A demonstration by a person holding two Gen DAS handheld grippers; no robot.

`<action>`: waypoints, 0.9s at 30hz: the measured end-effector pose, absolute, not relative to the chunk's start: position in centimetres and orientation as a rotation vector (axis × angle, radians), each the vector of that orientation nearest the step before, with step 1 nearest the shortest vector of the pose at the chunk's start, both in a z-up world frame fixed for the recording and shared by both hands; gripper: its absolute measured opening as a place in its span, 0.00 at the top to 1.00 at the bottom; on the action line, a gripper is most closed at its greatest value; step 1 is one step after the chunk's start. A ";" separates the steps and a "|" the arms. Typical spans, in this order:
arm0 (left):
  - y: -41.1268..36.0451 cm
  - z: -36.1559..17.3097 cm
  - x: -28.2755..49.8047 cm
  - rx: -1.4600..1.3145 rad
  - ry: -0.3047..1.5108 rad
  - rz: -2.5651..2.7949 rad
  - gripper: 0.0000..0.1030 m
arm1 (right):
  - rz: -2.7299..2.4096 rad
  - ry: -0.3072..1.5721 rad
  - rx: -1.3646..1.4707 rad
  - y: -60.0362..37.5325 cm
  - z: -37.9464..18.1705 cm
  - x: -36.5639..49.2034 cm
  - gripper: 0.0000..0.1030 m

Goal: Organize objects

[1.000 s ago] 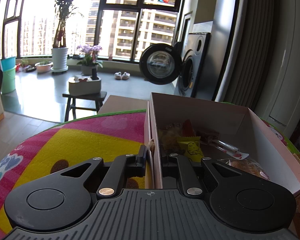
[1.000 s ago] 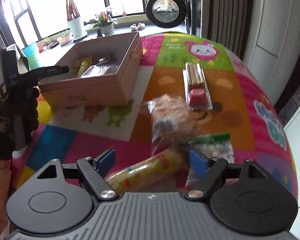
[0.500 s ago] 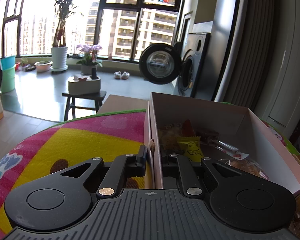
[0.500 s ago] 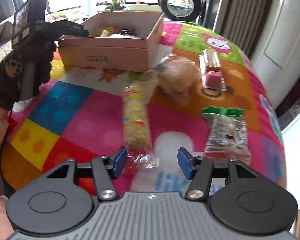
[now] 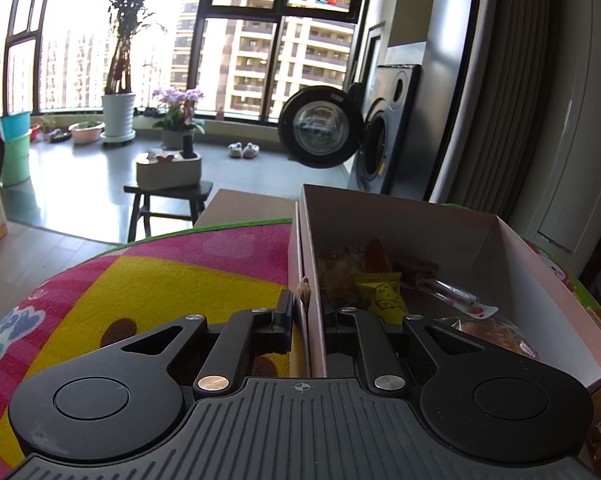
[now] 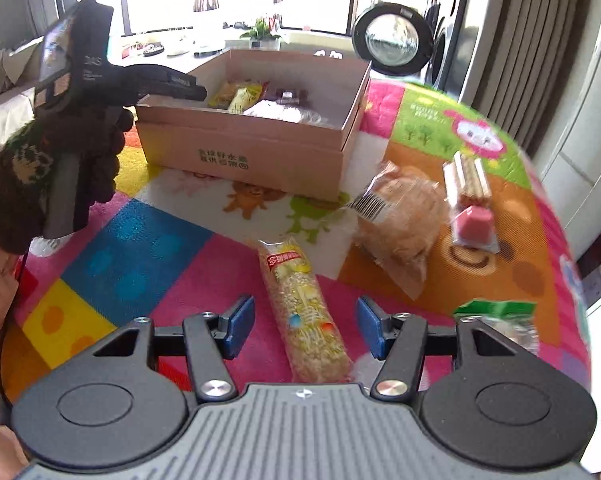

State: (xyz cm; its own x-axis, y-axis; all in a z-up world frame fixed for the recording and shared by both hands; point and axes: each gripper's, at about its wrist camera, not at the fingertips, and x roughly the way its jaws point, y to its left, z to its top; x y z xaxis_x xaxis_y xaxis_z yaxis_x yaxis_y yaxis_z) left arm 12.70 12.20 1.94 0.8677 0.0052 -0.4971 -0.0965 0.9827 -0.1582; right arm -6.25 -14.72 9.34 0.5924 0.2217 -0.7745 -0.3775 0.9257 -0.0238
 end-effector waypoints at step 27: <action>12.3 1.7 13.0 -0.198 0.523 0.041 0.86 | 0.410 0.680 -0.368 -10.2 21.7 -9.5 0.73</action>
